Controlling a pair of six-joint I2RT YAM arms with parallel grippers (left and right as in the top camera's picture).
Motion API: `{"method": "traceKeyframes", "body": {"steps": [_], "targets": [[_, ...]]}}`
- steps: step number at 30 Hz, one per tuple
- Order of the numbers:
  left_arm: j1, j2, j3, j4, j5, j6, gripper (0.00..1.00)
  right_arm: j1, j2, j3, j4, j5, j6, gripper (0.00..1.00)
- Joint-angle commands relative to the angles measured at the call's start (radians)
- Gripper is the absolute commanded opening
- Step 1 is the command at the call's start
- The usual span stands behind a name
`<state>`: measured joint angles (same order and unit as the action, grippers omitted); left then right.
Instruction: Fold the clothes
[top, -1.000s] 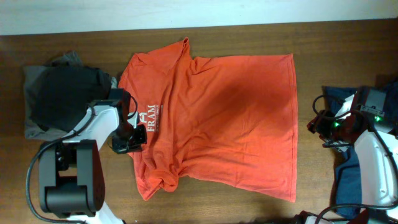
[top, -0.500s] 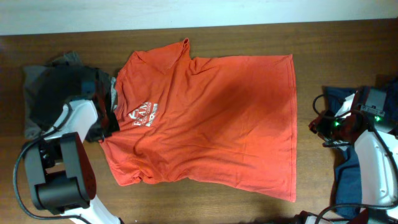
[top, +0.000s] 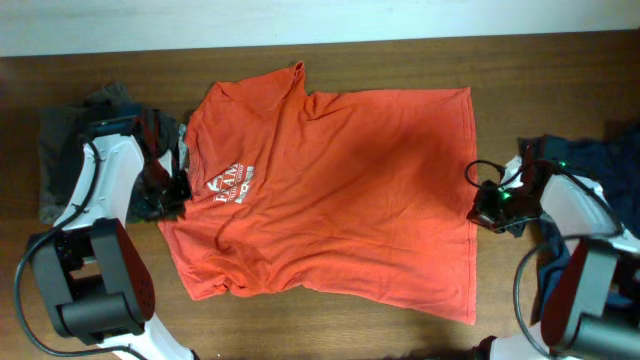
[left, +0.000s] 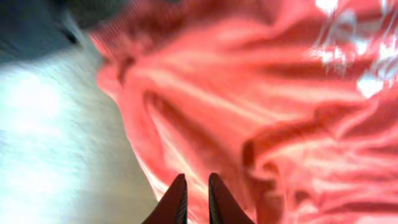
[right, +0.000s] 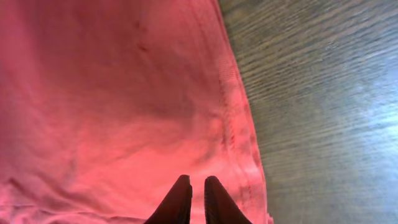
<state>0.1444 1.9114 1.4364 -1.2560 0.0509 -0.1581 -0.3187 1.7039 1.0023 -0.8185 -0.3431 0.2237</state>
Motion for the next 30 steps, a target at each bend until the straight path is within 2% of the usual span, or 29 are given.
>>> {"method": "traceKeyframes", "body": {"steps": [1, 4, 7, 11, 16, 20, 21, 24, 28, 30], "targets": [[0.005, 0.003, -0.064, -0.017, 0.109, -0.008, 0.11, 0.005, 0.056, 0.0, 0.031, -0.012, -0.014, 0.13], [0.005, 0.003, -0.14, -0.008, 0.118, -0.025, 0.1, 0.005, 0.09, 0.0, 0.077, 0.009, -0.01, 0.13], [0.005, 0.003, -0.22, 0.023, 0.118, -0.036, 0.1, 0.002, 0.134, 0.0, 0.122, 0.135, 0.093, 0.13], [0.005, 0.003, -0.312, 0.084, 0.109, -0.036, 0.09, -0.021, 0.182, 0.0, 0.169, 0.182, 0.157, 0.13], [0.005, 0.003, -0.375, 0.16, -0.043, -0.051, 0.09, -0.093, 0.223, 0.0, 0.235, 0.232, 0.208, 0.1], [0.005, 0.003, -0.375, 0.267, -0.111, -0.073, 0.12, -0.142, 0.225, 0.003, 0.296, 0.233, 0.192, 0.09], [0.007, 0.003, -0.369, 0.334, -0.122, -0.073, 0.13, -0.154, 0.225, 0.014, 0.307, 0.211, 0.182, 0.08], [0.008, 0.003, -0.32, 0.386, -0.172, -0.069, 0.13, -0.151, 0.225, 0.046, 0.301, 0.154, 0.111, 0.06], [0.007, 0.003, -0.168, 0.322, -0.21, 0.003, 0.13, -0.152, 0.225, 0.09, 0.257, 0.129, 0.095, 0.03], [0.007, 0.003, -0.066, 0.202, -0.205, 0.002, 0.16, -0.153, 0.215, 0.145, 0.184, 0.111, 0.057, 0.04]]}}
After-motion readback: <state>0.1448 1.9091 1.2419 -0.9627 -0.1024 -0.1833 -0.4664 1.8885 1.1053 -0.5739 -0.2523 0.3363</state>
